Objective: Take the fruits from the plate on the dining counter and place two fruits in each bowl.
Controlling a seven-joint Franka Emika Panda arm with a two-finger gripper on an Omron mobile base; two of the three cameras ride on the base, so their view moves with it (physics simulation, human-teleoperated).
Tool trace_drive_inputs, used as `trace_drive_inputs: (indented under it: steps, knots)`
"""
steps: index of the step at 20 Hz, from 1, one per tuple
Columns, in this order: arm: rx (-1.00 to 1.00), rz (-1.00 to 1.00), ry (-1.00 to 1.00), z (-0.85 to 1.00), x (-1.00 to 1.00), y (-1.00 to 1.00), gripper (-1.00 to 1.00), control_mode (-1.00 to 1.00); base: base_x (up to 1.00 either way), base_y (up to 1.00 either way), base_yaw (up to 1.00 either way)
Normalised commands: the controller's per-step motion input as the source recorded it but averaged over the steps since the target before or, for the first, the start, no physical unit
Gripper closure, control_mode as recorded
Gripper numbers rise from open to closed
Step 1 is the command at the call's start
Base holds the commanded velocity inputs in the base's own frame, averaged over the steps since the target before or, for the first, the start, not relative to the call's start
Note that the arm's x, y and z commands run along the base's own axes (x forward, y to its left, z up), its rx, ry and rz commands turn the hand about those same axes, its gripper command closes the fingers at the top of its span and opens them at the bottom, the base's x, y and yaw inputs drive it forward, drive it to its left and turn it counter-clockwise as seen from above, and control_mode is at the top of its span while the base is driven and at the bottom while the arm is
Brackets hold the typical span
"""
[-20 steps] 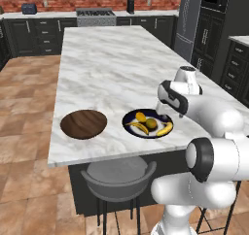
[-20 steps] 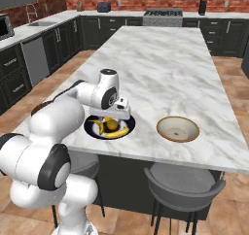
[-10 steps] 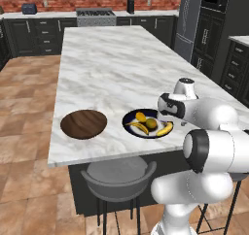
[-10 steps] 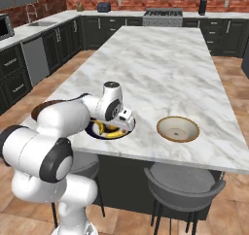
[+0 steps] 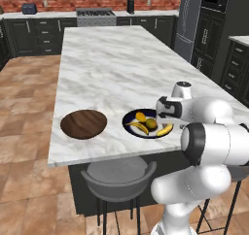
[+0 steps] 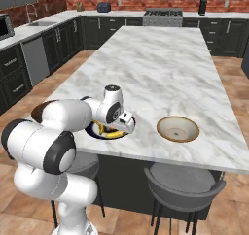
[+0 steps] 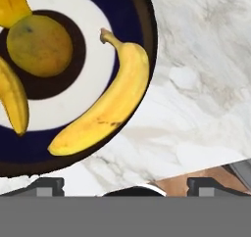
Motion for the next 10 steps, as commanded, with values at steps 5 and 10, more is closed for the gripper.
trace_drive_inputs:
  steps: [5,10]
  knots:
    - [0.0,0.0,0.0,-0.2,0.0,0.0,-1.0,-1.0,0.0,0.0,0.0]
    - [0.0,0.0,0.0,-0.2,0.0,0.0,-1.0,-1.0,0.0,0.0,0.0]
